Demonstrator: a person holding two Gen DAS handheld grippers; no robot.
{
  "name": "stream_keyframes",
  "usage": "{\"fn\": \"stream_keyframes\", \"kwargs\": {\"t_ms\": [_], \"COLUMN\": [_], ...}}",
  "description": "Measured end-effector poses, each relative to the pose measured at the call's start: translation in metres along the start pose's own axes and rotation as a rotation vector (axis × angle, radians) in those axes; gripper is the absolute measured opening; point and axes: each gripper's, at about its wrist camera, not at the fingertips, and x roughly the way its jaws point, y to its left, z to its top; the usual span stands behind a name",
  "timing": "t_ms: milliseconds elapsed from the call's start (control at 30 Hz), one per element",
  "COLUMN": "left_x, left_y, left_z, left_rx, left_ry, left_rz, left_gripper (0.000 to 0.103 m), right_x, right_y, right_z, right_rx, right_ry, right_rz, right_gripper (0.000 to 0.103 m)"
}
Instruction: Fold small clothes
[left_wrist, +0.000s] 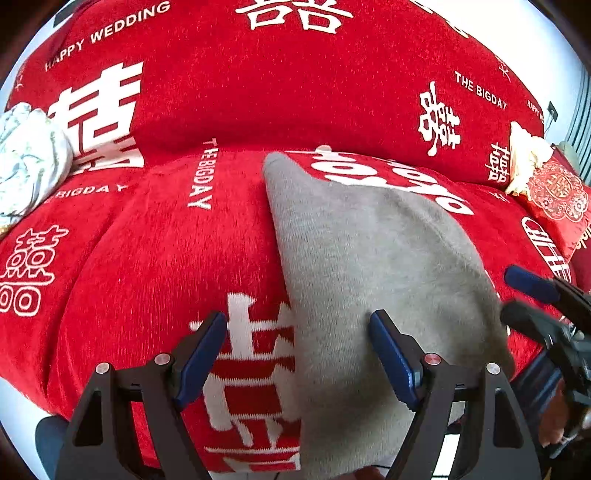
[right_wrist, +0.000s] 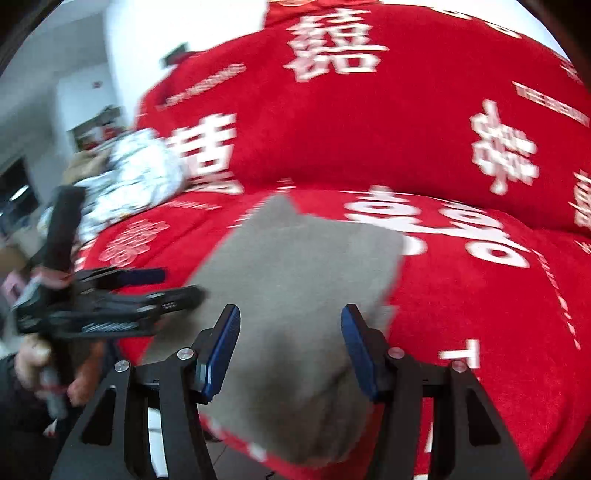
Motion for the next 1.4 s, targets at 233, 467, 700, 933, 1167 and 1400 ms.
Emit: {"fn": "stream_keyframes", "kwargs": {"t_ms": [233, 467, 700, 933, 1167, 1400], "left_x": [0.015, 0.015, 0.063, 0.060, 0.024, -0.029], "left_y": [0.009, 0.003, -0.009, -0.013, -0.027, -0.037], "left_z": [-0.009, 0.022, 0.063, 0.059, 0.022, -0.002], "left_rx": [-0.018, -0.008, 0.034, 0.015, 0.082, 0.059], "left_ry": [0.028, -0.001, 0.080, 0.065, -0.001, -0.101], "left_rz": [0.027, 0.038, 0.105, 0.130, 0.163, 0.143], "left_gripper": [0.086, 0.087, 0.087, 0.087, 0.087, 0.087], "right_x": [0.042, 0.029, 0.086, 0.080, 0.038, -0.002], "right_y": [-0.016, -0.022, -0.051, -0.048, -0.009, -0.003], "right_z": [-0.031, -0.006, 0.033, 0.034, -0.020, -0.035], "right_rx": [0.069, 0.090, 0.142, 0.179, 0.065, 0.119], "right_ry": [0.147, 0.076, 0.172, 0.159, 0.134, 0.100], "right_rz": [-0.017, 0.025, 0.010, -0.031, -0.023, -0.122], "right_gripper": [0.060, 0.062, 0.069, 0.069, 0.079, 0.080]}}
